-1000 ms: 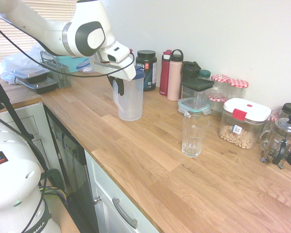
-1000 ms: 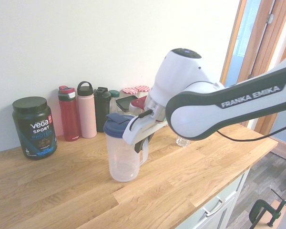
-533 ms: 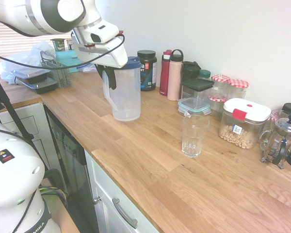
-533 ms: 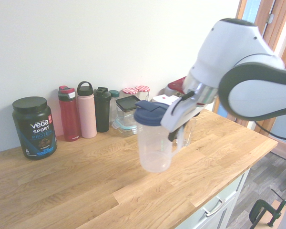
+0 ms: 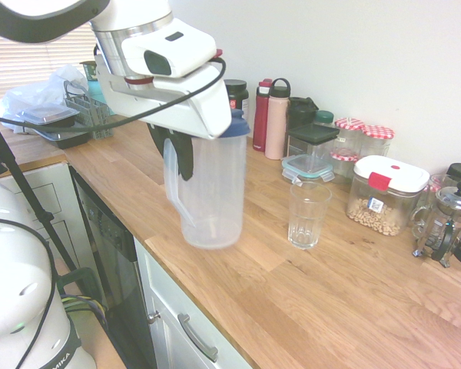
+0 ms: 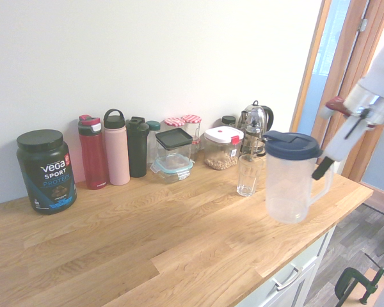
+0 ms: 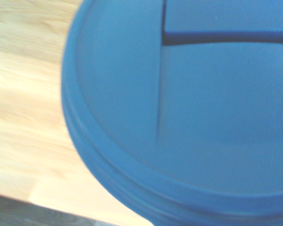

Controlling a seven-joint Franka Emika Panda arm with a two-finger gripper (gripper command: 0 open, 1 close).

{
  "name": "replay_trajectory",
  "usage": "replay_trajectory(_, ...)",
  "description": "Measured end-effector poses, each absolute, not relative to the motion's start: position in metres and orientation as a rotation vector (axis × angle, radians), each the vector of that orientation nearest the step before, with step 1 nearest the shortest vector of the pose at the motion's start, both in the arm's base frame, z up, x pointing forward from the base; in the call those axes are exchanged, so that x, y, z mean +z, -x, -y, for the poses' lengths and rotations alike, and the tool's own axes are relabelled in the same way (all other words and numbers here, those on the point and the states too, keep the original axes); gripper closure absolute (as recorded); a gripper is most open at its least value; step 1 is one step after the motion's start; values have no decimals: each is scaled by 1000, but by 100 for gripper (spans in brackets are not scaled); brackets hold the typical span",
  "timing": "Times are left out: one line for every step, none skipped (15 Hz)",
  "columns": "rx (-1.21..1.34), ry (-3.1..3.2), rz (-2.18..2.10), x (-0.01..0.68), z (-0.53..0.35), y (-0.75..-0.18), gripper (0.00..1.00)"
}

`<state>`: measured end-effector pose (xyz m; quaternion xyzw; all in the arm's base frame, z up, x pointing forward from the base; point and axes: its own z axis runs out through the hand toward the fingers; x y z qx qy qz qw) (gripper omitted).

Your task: Pour me some water

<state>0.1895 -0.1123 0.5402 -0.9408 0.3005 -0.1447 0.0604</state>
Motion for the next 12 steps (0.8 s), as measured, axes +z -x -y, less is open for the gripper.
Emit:
replay_trajectory(-439, 2848, -892, 540, 135, -183, 100)
replay_trajectory(-433, 2864, -871, 541, 158, -180, 100)
replay_trajectory(-425, 2895, -847, 544, 183, -184, 100)
replay_trajectory(-404, 2938, -817, 544, 204, -193, 100)
replay_trajectory(-371, 2985, -783, 542, 225, -207, 100)
replay_trajectory(-327, 3031, -751, 540, 242, -223, 100)
replay_trajectory(-291, 3074, -711, 546, 253, -243, 100)
replay_trajectory(-252, 3114, -668, 551, 260, -265, 100)
replay_trajectory(-207, 3153, -634, 551, 262, -286, 100)
replay_trajectory(-153, 3194, -600, 551, 258, -306, 100)
replay_trajectory(-96, 3243, -566, 551, 253, -325, 100)
replay_trajectory(-37, 3296, -540, 549, 247, -344, 100)
